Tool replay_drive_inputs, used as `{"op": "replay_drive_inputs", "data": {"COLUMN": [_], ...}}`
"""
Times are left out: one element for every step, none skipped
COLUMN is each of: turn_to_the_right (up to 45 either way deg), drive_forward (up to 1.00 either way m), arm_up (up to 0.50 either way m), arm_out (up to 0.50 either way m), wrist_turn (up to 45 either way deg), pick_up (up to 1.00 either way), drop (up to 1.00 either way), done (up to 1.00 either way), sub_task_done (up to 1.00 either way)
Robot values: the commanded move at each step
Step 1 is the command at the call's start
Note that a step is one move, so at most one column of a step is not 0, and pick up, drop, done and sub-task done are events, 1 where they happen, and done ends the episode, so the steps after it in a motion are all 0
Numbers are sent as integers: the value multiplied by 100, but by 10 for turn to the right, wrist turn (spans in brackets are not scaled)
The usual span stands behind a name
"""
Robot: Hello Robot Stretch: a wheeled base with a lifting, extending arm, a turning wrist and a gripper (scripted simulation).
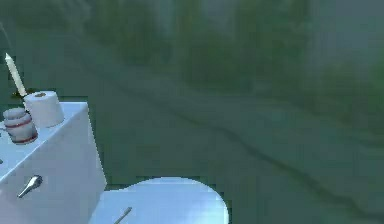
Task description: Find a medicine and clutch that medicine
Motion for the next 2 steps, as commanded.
{"op": "replay_drive_inputs", "data": {"turn_to_the_right": [450, 450], "drive_forward": [0, 0], "arm_up": [0, 0], "arm_out": [0, 0], "wrist_turn": [0, 0], "pick_up": [0, 0], "drop": [0, 0], "done": [0, 0], "sub_task_done": [0, 0]}}
